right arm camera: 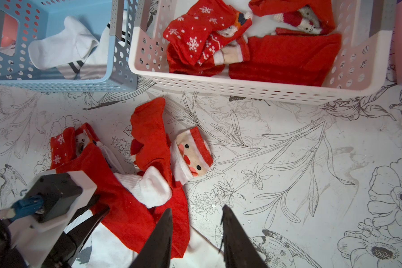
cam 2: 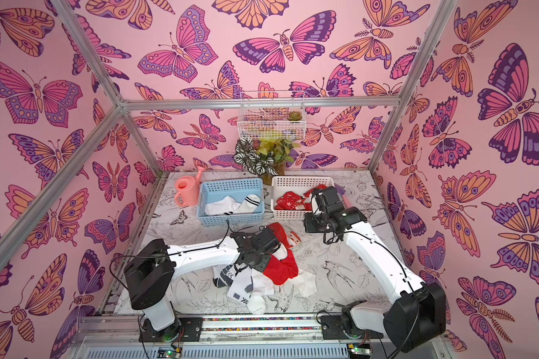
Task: Sort the socks into the basket by color
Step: Pick up the sock at the center of the board.
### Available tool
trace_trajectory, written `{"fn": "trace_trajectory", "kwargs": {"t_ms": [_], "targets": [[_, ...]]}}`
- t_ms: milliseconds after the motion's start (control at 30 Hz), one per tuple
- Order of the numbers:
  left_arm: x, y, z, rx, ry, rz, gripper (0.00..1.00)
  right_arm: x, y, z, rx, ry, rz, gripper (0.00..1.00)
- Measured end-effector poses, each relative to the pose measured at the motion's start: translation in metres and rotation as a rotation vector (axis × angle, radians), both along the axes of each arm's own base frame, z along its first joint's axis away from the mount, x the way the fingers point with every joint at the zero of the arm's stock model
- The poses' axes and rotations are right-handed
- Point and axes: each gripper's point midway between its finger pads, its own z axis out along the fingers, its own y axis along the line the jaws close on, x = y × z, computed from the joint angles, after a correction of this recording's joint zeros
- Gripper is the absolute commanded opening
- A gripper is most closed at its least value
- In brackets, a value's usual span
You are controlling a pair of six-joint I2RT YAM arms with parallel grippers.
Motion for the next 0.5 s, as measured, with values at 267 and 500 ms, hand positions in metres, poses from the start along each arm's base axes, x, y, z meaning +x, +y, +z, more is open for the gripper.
{"fn": "trace_trajectory", "kwargs": {"t_ms": [267, 500], "targets": [[0.0048, 0.0020, -0.0072, 0.009, 0.005, 0.013, 0.16, -0.0002, 0.0002, 0.0004, 0.002, -0.001, 0.001, 0.38], [0.0072, 0.0036, -0.0069, 0.017, -0.006, 0.017, 0.03, -0.0002, 0.0003, 0.0005, 0.002, -0.001, 0.001, 0.37]]}}
